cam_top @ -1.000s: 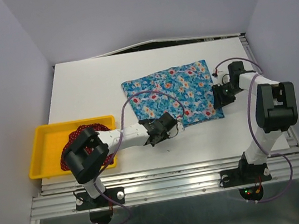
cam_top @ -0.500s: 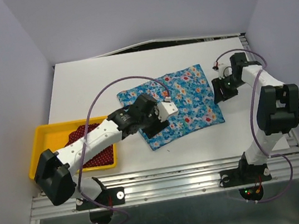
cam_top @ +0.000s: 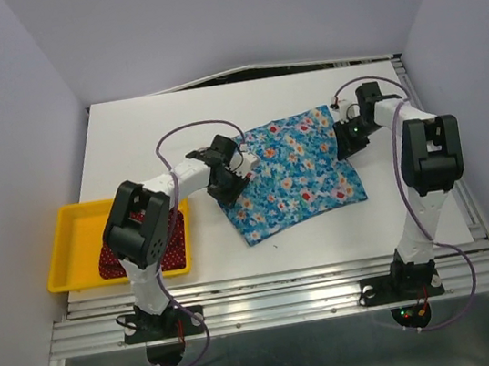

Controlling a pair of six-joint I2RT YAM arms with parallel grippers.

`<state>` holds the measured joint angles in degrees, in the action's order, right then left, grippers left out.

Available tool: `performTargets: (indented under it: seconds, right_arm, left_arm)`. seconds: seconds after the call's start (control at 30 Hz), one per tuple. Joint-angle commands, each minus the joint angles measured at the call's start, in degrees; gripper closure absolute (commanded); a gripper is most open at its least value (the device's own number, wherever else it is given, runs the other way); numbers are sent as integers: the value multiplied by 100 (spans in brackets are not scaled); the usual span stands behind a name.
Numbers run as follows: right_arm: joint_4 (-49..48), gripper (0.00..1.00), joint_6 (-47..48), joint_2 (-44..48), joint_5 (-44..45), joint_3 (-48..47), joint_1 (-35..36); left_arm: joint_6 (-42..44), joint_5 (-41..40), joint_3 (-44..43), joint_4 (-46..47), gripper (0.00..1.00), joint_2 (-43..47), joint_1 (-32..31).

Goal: Fold and stack the skirts
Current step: Flatten the skirt out

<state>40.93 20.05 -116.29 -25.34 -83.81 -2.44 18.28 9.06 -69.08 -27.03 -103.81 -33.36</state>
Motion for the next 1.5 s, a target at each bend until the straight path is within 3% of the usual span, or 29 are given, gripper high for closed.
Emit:
performTargets:
  seconds: [0.0,0.03,0.07,0.2,0.3,0.37,0.4,0.43,0.47,0.5,0.53,0.6,0.67,0.73,0.87,1.07,1.23,1.47]
  right_arm:
    - [-445,85,86,18,563,197,94]
    - [-445,97,104,53,679,486,94]
    - [-463,99,139,219,854,671,94]
    - [-376,99,113,1140,612,1936,146]
    - [88,99,113,1678,15,2605,479]
    - [458,95,279,2135,-408,2703,874]
    - [878,81,393,2259,-889,2538,1164]
    - [1030,70,403,2460,-1181,2397,1227]
    - [1284,52,298,2488,-1697,1943,1228]
    - [1304,41,89,2488,-1737,1695,1228]
    - [1347,40,78,2445,-1668,1432,1228]
    - [1330,39,78,2208,-1316,965,1036]
    - [1217,39,78,2015,-1228,542,729]
    - [1137,42,252,1611,-1078,201,613]
    - [515,46,420,1092,-509,198,560]
    - [197,55,763,590,-94,540,560]
    - [64,61,1176,879,161,1656,691]
    - [1021,61,1221,1337,-409,2387,2279]
  left_arm:
    - [-141,-96,-579,31,54,-523,216]
    - [-115,-123,-885,13,55,-683,242]
    - [-106,-132,-1053,-4,56,-1024,278]
    - [79,-299,-2203,-180,63,-1990,331]
    - [263,-413,-3582,-557,66,-2964,331]
    - [377,-536,-4988,-934,65,-3485,331]
    - [421,-702,-5993,-1049,62,-3941,339]
    - [483,-730,-6456,-1155,51,-4102,348]
    - [579,-756,-6800,-1234,44,-4243,374]
    - [580,-783,-7029,-1200,38,-4192,383]
    - [571,-739,-7032,-1113,30,-4052,401]
    - [571,-528,-6542,-604,27,-3228,436]
    - [545,-415,-5409,18,25,-2551,436]
    - [484,-116,-4471,232,24,-1698,436]
    - [220,770,-3544,49,25,-836,427]
    - [0,1413,-2155,83,33,-500,392]
    - [-158,1757,-1170,399,36,-298,296]
    - [-124,1783,-1072,304,36,-525,260]
